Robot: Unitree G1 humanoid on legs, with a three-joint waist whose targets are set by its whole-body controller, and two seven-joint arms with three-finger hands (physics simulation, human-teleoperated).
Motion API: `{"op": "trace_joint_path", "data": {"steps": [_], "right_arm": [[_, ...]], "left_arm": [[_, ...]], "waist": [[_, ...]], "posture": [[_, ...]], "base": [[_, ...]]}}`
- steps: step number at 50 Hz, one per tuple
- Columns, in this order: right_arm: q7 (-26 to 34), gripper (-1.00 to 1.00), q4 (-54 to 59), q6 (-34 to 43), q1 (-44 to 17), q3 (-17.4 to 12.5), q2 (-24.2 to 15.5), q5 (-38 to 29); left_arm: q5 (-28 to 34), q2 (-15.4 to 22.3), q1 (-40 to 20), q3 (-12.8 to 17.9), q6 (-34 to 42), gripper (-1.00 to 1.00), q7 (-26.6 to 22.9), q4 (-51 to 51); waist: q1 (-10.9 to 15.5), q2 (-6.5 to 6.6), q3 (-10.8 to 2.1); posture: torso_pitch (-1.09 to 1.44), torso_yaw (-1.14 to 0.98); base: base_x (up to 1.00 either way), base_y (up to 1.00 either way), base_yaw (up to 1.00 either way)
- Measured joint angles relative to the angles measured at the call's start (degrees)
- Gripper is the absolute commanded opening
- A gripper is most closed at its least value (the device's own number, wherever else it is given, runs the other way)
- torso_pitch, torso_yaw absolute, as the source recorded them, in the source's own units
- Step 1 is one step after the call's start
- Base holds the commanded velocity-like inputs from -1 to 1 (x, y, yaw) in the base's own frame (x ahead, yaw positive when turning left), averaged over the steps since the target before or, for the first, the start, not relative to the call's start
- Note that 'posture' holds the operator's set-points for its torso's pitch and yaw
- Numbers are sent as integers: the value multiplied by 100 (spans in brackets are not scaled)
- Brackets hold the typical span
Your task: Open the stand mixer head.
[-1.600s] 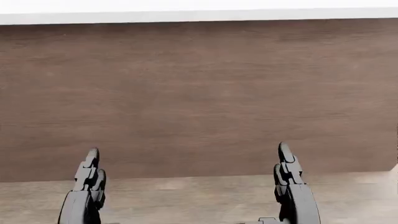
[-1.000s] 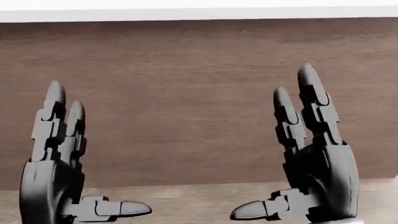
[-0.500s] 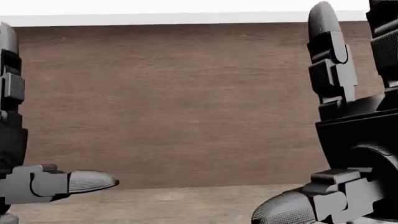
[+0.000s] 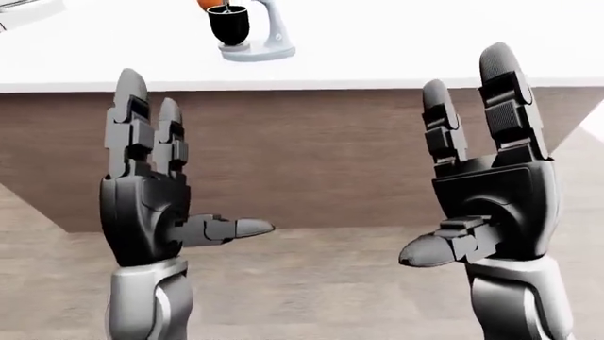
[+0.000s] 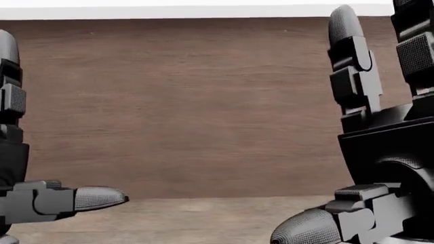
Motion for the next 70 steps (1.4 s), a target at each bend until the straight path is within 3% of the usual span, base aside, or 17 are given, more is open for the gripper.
{"op": "trace_joint_path", "data": {"steps": [2, 7, 13, 18, 20, 26, 29, 31, 37, 43, 50, 54, 58, 60, 62, 67, 70], "right_arm": [[-15, 100, -11, 29, -4, -104, -43, 23], [-144, 100, -6, 88, -21, -137, -7, 107], [-129, 100, -40, 75, -50, -171, -42, 182], [-163, 100, 1, 103, -33, -137, -55, 204], [-163, 100, 17, 95, -5, -170, -64, 190], [-139, 100, -69, 15, -15, -174, -68, 155], [-129, 100, 43, 21, 35, -181, -52, 101], [-143, 100, 54, 27, -43, -184, -47, 82], [-12, 100, -41, 19, 38, -52, -18, 85], [-17, 100, 0, -96, 63, -70, 27, -12], [-64, 100, -1, -149, -5, -62, 27, -56], [-76, 100, 15, -106, 63, -82, 6, -11], [-65, 100, -63, -113, 10, -58, 8, 3], [-59, 100, -65, -106, 8, -111, -22, 60], [-66, 100, -47, -122, 104, -166, -34, 38], [-75, 100, -72, -145, 41, -134, -9, -21], [-72, 100, -36, -102, 103, -173, -24, 88]], "left_arm": [[15, -51, -2, -83, 30, 100, 9, -1], [-9, 3, -37, -104, 24, 100, -57, -51], [22, -26, -30, -109, -30, 100, -27, -108], [22, -40, 11, -98, 17, 100, -33, 11], [19, -48, 21, -140, 48, 100, -41, 20], [-1, -54, -25, -166, -48, 100, -78, -67], [5, -57, 8, -192, 11, 100, -82, 10], [7, -31, -49, -155, -13, 100, -77, -76], [34, -25, 20, -66, 24, 100, -7, 3], [22, -11, -22, -68, 35, 100, -25, -53], [21, -10, -28, -61, -1, 100, -23, -48], [20, -13, 8, -60, 55, 100, -21, -66], [25, -7, -36, -54, 12, 100, -19, -119], [26, -30, -59, -94, -6, 100, -30, -92], [18, -67, 38, -197, 7, 100, -62, -49], [18, -44, -48, -157, 13, 100, -77, -84], [21, -53, 33, -176, 36, 100, -74, -47]], "waist": [[-85, -137, 141], [8, 210, -55], [144, -240, -74], [110, -150, -47], [76, -325, -98], [28, 296, -38], [36, 114, -57], [31, 345, -127], [128, 17, 19], [53, 165, 149], [145, 200, -51], [222, 68, 155], [246, -56, -73], [206, -185, -14], [176, -42, 121], [135, -108, -119], [2, 96, 102]], "posture": [[0, 0], [0, 0], [0, 0], [0, 0], [0, 0], [0, 0], [0, 0], [0, 0], [0, 0], [0, 0], [0, 0], [0, 0], [0, 0], [0, 0], [0, 0], [0, 0], [0, 0]], "base": [[0, 76, 0], [0, 9, 0], [0, 27, 0], [0, 42, 0], [0, 50, 0], [0, 36, 0], [0, 33, 0], [0, 0, 0], [0, 36, 0], [72, 0, 0], [38, 0, 0], [83, 0, 0], [45, 0, 0], [100, 0, 0], [80, 0, 0], [35, 0, 0], [88, 0, 0]]}}
